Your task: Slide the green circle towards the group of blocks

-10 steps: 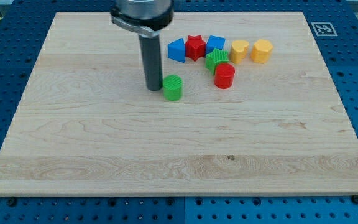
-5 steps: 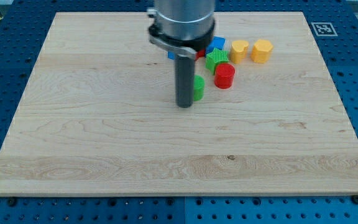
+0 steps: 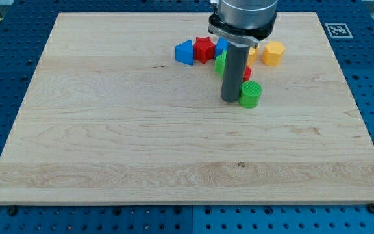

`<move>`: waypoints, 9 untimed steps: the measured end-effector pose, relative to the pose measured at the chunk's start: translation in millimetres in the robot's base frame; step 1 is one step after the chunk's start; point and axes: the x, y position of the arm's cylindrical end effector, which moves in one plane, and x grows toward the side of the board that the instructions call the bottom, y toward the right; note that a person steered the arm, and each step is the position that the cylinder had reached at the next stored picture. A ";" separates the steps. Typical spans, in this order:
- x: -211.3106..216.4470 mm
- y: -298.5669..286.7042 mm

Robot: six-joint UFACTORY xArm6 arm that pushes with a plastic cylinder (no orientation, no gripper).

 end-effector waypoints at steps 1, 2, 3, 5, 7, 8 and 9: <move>0.0 -18.1; 9.9 -29.0; 63.9 -0.2; 61.5 111.8; 15.5 91.9; 12.2 64.0; 12.2 53.0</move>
